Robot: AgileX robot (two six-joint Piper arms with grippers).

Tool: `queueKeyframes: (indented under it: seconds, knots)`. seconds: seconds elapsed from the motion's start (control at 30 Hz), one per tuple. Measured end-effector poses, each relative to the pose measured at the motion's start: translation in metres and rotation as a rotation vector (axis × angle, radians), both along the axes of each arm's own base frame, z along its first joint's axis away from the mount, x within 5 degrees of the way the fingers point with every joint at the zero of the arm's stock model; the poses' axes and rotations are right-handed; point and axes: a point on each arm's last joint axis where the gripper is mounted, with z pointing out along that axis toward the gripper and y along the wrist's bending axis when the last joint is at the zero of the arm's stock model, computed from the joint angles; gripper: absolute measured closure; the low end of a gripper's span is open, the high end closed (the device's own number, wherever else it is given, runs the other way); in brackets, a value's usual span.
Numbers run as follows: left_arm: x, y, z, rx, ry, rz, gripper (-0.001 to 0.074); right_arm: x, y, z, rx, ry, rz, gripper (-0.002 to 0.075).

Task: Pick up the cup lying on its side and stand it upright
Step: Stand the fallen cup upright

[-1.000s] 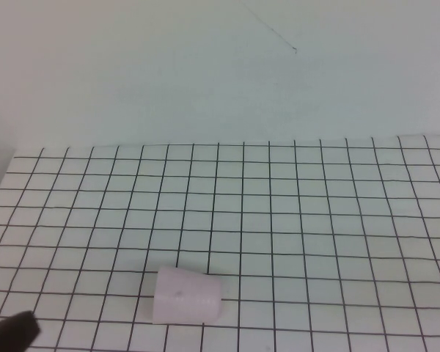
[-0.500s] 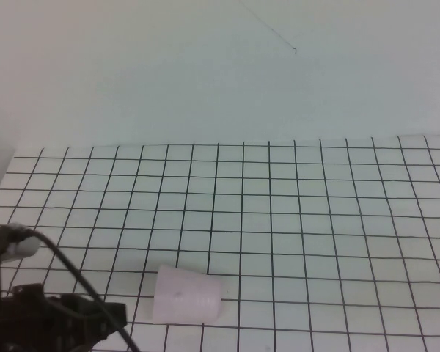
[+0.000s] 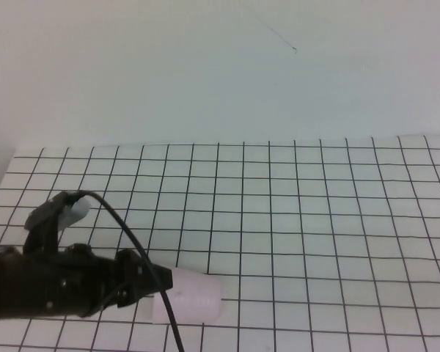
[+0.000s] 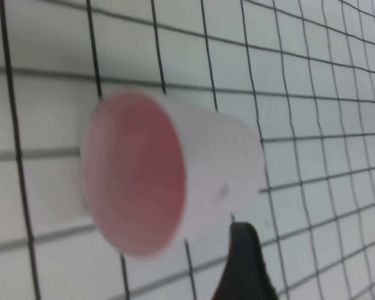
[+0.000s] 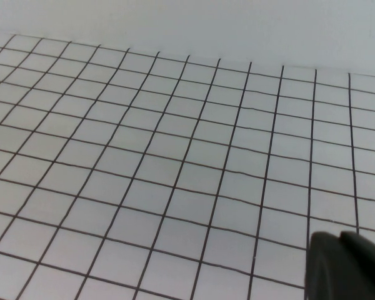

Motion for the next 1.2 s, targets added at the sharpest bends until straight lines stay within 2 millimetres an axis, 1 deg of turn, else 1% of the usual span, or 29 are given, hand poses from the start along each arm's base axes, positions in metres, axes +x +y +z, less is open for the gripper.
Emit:
queueKeyframes:
  seconds: [0.07,0.17,0.3,0.53,0.77,0.83,0.9,1.0,1.07,1.2]
  knots:
    - [0.010,0.000,0.000,0.024,-0.028,-0.014,0.0272,0.000,0.000,0.000,0.000,0.000,0.000,0.0727]
    - [0.022,-0.002,-0.002,0.030,-0.020,-0.017,0.0272,0.000,0.000,0.000,0.002,0.000,0.000,0.0727]
    - [0.033,-0.003,-0.012,0.036,0.016,-0.019,0.0272,0.000,0.000,0.000,0.002,0.000,0.000,0.0727]
    - [0.040,-0.004,-0.032,0.044,0.094,-0.017,0.0272,0.000,0.000,0.000,-0.006,-0.001,0.004,0.0727]
    - [0.047,-0.009,-0.043,-0.020,0.131,-0.015,0.0272,0.000,0.000,0.000,-0.006,-0.001,0.004,0.0727]
    - [0.050,-0.010,-0.046,-0.033,0.130,-0.008,0.0282,0.000,0.000,0.000,-0.006,-0.001,0.004,0.0727]
    - [0.052,-0.010,-0.049,-0.042,0.141,0.002,0.0309,0.000,0.000,0.000,-0.006,-0.001,0.004,0.0727]
    - [0.053,-0.012,-0.054,-0.073,0.177,0.004,0.0374,0.000,0.000,0.000,-0.006,-0.003,0.003,0.0727]
    - [0.053,-0.014,-0.056,-0.104,0.196,0.000,0.0428,0.000,0.000,0.000,-0.006,-0.003,0.003,0.0727]
    - [0.053,-0.015,-0.059,-0.114,0.209,-0.002,0.0578,0.000,0.000,0.000,-0.004,-0.005,0.003,0.0727]
